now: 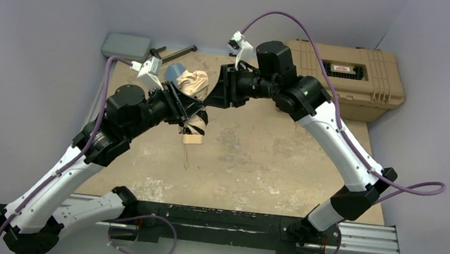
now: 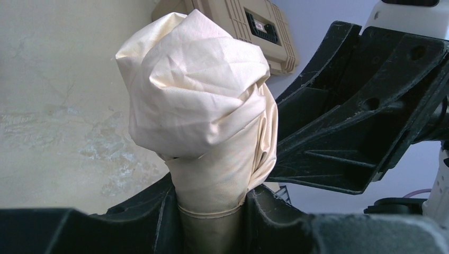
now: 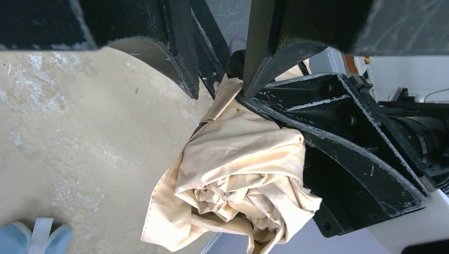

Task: Open the umbrella

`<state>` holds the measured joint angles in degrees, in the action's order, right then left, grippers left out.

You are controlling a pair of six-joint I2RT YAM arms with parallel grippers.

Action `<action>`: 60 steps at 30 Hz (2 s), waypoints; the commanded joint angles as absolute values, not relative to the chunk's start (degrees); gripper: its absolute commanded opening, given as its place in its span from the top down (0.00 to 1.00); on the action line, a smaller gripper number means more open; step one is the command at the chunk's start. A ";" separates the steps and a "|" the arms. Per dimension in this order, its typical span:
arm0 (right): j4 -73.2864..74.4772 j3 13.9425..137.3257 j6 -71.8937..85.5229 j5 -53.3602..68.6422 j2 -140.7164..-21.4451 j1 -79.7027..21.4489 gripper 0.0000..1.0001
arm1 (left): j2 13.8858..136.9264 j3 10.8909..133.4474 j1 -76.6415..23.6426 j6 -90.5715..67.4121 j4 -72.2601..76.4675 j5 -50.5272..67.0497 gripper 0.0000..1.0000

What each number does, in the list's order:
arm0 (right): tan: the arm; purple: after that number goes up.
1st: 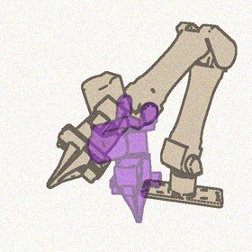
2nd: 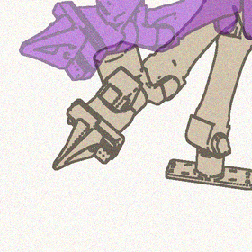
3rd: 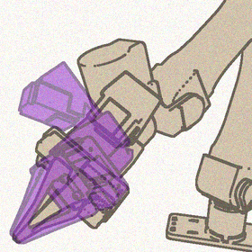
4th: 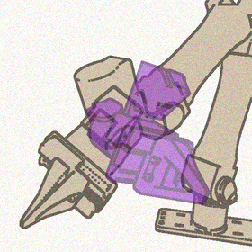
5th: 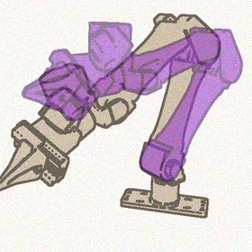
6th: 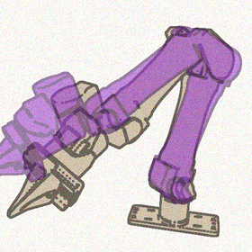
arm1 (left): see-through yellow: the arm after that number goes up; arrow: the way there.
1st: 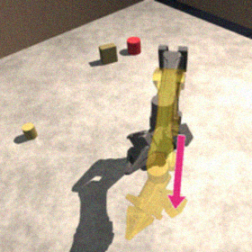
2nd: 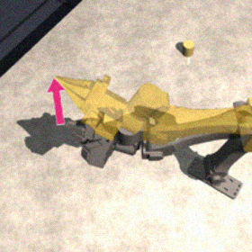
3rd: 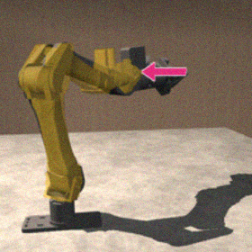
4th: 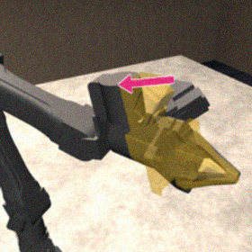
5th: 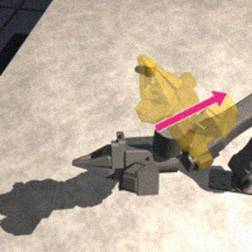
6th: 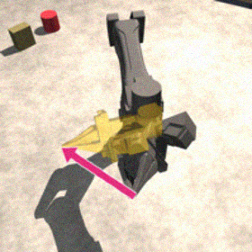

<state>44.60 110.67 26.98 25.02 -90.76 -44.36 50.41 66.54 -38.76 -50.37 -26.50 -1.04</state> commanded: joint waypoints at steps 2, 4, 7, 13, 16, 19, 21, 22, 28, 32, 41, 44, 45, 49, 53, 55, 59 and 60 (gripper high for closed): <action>45.20 110.13 25.42 24.28 -90.74 -44.61 0.66 | 49.88 69.85 -39.39 -49.85 -19.38 -0.41 1.00; 45.35 110.04 25.32 24.21 -90.88 -44.64 0.68 | 49.89 69.87 -39.40 -49.84 -19.33 -0.35 1.00; 45.18 110.04 25.27 24.00 -90.90 -44.60 0.70 | 49.75 69.74 -39.51 -49.77 -19.26 -0.26 1.00; 45.32 110.94 25.12 23.97 -91.21 -44.65 0.70 | 50.24 69.78 -39.77 -49.43 -18.24 1.93 1.00; 45.46 111.27 24.96 23.33 -91.47 -44.61 0.70 | 50.43 69.70 -40.06 -49.48 -18.07 2.20 1.00; 45.32 110.91 25.03 23.38 -91.58 -44.64 0.72 | 50.28 69.61 -40.25 -49.40 -17.76 2.40 1.00; 45.14 110.18 24.97 23.23 -91.58 -44.64 0.74 | 50.13 69.61 -40.32 -49.32 -17.39 2.78 1.00; 45.09 109.79 24.87 23.14 -91.40 -44.64 0.75 | 50.10 69.62 -40.30 -49.25 -17.31 3.15 1.00; 44.06 107.49 24.38 23.41 -90.60 -44.60 0.90 | 49.82 68.76 -40.29 -49.15 -16.51 4.99 1.00; 43.24 105.51 23.29 23.91 -89.61 -44.57 0.97 | 49.19 68.23 -40.28 -49.09 -16.17 5.39 1.00; 36.29 97.65 17.24 22.13 -83.78 -44.59 1.00 | 50.00 69.16 -40.29 -50.19 -14.92 10.24 1.00; 30.01 92.89 15.17 21.35 -79.22 -44.62 1.00 | 50.04 68.36 -40.27 -52.02 -13.72 11.97 1.00; 27.87 91.27 14.19 21.02 -77.63 -44.58 1.00 | 50.09 68.27 -40.30 -52.57 -13.60 12.67 1.00; 17.72 82.16 11.10 18.97 -70.87 -44.68 1.00 | 50.75 68.42 -40.30 -55.83 -13.42 15.11 1.00; 10.88 75.06 8.67 16.48 -65.68 -44.67 1.00 | 50.92 67.68 -40.25 -59.98 -9.07 17.54 1.00; 9.50 73.69 8.16 16.08 -64.60 -44.71 1.00 | 51.26 67.99 -40.26 -61.53 -7.71 18.67 1.00; 6.37 71.69 7.97 17.88 -63.29 -44.77 1.00 | 52.25 68.41 -40.22 -65.08 -4.52 20.27 1.00; 5.62 71.39 8.15 17.88 -62.79 -44.80 1.00 | 52.62 68.66 -40.29 -65.63 -4.05 20.72 1.00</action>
